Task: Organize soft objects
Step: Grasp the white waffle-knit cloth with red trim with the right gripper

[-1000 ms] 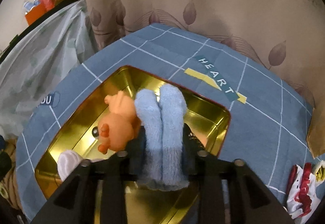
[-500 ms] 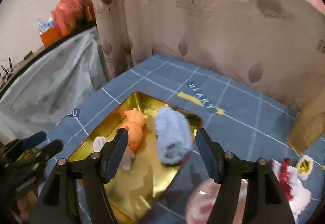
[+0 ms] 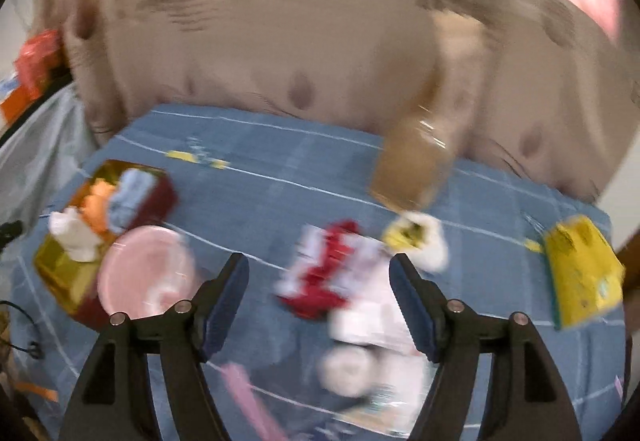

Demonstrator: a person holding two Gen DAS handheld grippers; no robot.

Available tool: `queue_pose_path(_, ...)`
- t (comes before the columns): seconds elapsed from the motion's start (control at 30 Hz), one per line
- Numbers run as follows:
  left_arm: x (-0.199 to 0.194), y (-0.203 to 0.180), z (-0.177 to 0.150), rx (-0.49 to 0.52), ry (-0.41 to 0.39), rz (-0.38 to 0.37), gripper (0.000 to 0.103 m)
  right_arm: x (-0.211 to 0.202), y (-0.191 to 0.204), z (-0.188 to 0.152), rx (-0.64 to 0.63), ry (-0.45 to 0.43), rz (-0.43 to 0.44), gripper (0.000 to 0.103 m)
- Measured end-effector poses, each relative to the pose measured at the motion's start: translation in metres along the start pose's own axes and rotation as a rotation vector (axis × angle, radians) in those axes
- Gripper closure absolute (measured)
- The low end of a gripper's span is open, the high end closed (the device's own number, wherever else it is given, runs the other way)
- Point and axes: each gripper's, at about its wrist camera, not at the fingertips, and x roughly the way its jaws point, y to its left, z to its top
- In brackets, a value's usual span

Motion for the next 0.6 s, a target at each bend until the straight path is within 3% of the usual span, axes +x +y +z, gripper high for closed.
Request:
queue_pose_path(0.2, 0.000, -0.010, -0.002, 0.032, -0.002, -0.001, 0.043, 0.018, -0.043, -0.027, 0.026, 0.068, -0.059, 0.026)
queue_pose_path(0.4, 0.000, -0.019, -0.005, 0.063, -0.005, 0.002, 0.043, 0.043, -0.047, -0.041, 0.027, 0.098, -0.050, 0.026)
queue_pose_path(0.53, 0.000, -0.024, -0.006, 0.081, -0.006, 0.004, 0.043, 0.063, -0.044, -0.043, -0.006, 0.090, -0.069, 0.015)
queue_pose_path(0.6, 0.001, -0.027, -0.007, 0.093, -0.004, 0.012, 0.043, 0.072, -0.042, -0.042, -0.022, 0.084, -0.075, 0.014)
